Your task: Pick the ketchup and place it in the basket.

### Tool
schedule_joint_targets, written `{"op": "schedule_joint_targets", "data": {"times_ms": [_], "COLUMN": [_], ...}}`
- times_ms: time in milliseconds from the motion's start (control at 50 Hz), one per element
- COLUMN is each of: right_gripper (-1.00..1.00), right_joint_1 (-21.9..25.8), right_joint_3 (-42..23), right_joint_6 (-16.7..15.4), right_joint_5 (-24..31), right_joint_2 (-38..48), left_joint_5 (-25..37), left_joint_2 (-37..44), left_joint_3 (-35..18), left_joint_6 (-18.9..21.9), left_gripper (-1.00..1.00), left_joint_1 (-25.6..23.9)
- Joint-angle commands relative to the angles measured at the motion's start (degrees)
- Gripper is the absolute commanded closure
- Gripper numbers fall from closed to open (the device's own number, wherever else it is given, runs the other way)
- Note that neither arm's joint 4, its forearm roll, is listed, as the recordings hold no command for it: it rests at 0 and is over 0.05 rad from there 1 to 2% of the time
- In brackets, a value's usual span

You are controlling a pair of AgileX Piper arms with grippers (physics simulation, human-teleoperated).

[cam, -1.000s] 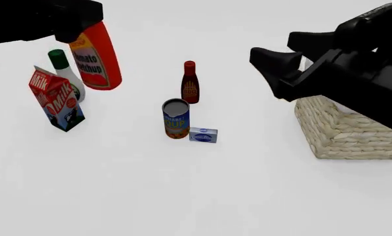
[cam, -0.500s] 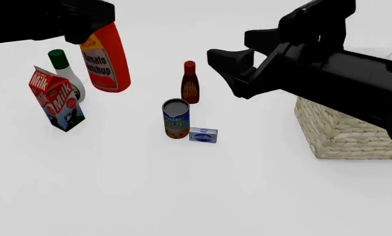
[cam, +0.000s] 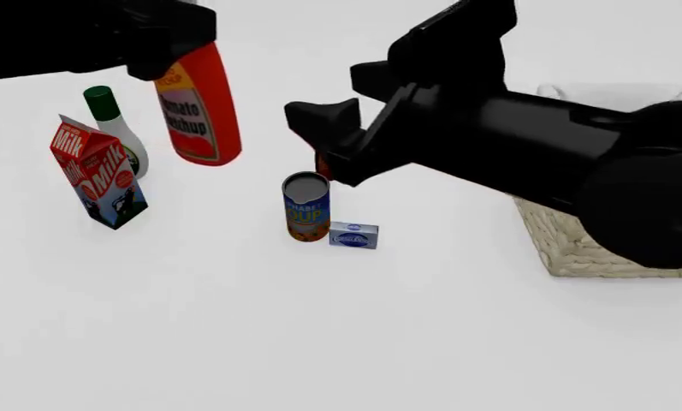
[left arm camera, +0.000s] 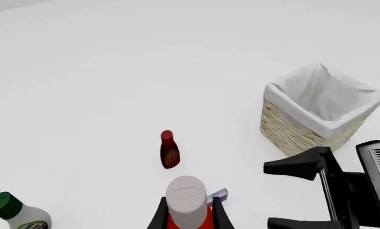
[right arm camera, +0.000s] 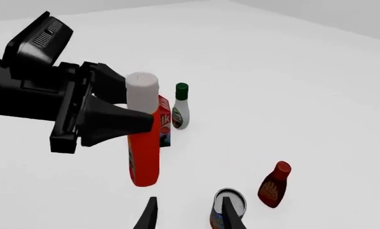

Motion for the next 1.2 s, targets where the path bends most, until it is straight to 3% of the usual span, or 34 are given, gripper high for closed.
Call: {"op": "schedule_joint_targets", "data": {"times_ms": [20, 1200], "right_gripper": [-1.0, -1.0], "right_joint_1": [2.9, 5.9], "right_joint_3": [-2.5, -10.4], "right_joint_6": [0.0, -0.1], "right_joint_5": [-0.6, -3.8], "right_joint_2": [3.2, 13.5], "left_joint_5": [-0.2, 0.7], "left_joint_2": [0.2, 0.5], "left_joint_3": [-0.4, -0.6], "left_joint_6": [0.9, 0.1], "left_gripper": [1.0, 1.0], "left_joint_1": [-0.4, -0.3]}}
